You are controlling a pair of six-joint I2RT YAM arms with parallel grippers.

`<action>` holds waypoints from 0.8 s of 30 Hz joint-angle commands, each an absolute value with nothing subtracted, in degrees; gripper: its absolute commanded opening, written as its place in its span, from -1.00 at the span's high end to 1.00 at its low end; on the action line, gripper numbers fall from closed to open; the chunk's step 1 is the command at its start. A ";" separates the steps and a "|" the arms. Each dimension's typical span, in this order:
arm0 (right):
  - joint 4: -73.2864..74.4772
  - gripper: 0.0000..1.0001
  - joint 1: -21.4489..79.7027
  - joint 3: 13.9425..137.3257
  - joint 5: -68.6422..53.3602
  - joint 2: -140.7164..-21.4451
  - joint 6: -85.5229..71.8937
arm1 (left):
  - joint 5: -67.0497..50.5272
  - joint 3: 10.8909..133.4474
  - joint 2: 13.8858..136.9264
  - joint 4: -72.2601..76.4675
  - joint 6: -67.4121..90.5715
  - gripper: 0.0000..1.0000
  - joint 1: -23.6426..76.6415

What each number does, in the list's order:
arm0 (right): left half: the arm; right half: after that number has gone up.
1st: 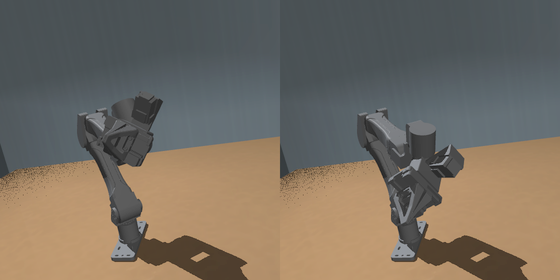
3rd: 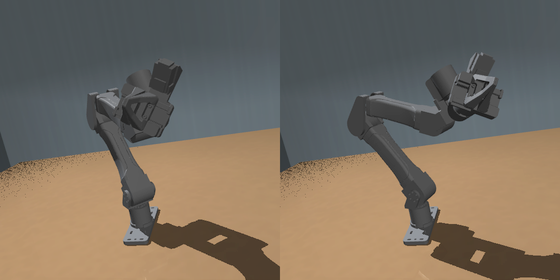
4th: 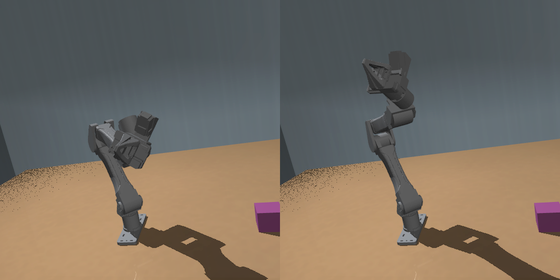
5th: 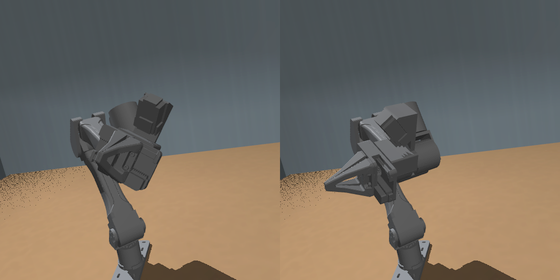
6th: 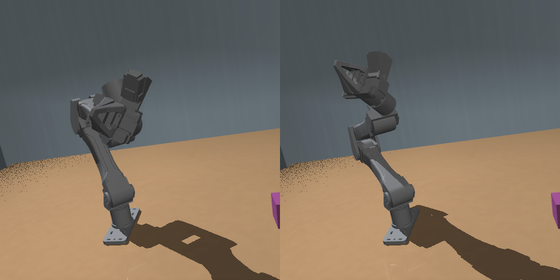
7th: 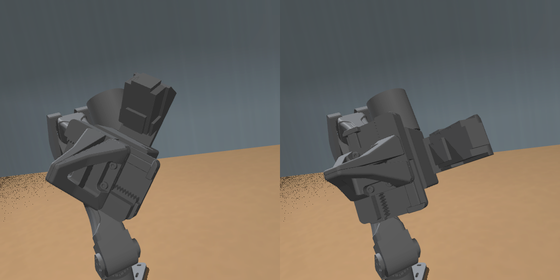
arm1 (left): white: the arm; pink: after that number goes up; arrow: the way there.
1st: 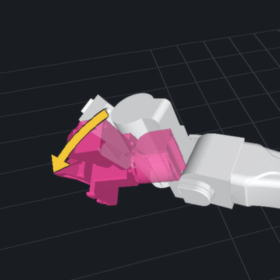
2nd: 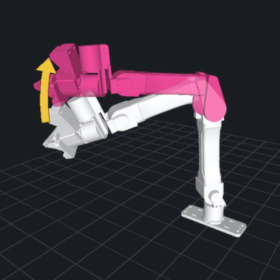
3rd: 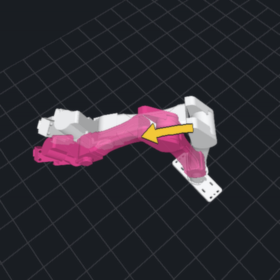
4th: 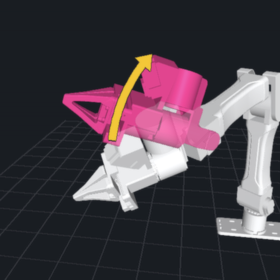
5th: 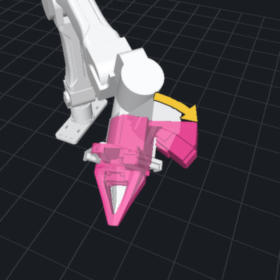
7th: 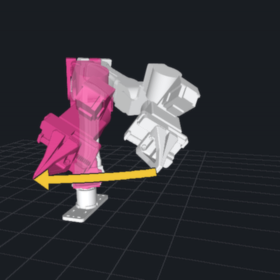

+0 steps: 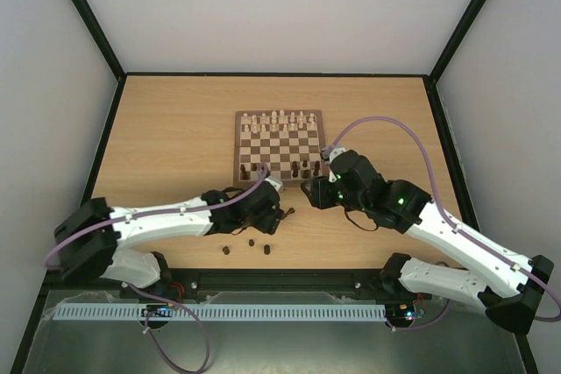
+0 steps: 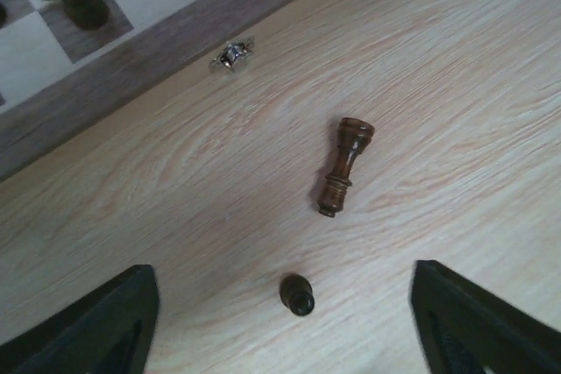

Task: Set up the chess pieces on the board
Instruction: Pick up the chess piece at the center of the board.

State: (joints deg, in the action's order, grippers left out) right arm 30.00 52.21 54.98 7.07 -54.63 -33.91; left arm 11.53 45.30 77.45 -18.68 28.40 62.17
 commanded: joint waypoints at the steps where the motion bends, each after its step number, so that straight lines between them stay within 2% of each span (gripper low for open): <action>1: 32.94 0.01 52.33 54.48 6.09 -52.72 -33.00 | 14.71 47.44 82.71 -13.46 25.71 -0.50 63.40; 9: 32.62 0.01 52.36 52.99 5.61 -51.86 -31.72 | 11.01 49.84 90.28 -9.82 22.84 -0.14 64.38; 24: 32.52 -0.01 52.21 51.58 6.79 -51.97 -30.06 | 8.58 50.23 95.60 -8.79 22.28 0.28 64.34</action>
